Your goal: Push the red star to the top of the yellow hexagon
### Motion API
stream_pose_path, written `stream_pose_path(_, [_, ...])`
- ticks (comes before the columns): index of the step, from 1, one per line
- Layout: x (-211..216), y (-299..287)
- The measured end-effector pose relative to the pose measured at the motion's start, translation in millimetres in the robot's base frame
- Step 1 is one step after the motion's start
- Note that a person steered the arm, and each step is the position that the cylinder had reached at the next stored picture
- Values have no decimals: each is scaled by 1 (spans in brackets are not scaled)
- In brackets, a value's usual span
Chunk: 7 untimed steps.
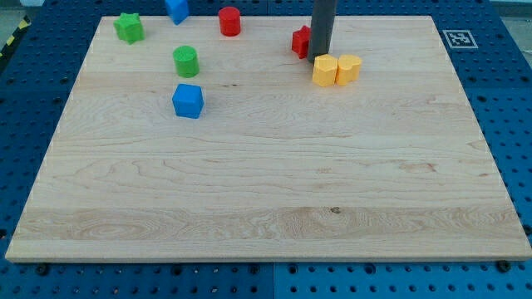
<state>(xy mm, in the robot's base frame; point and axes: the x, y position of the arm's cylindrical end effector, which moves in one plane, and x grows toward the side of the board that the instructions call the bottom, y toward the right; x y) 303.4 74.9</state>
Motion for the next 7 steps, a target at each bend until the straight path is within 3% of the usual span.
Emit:
stream_pose_path(2, [0, -38])
stream_pose_path(4, [-13, -44])
stream_pose_path(6, [-23, -1])
stream_pose_path(7, [-22, -26])
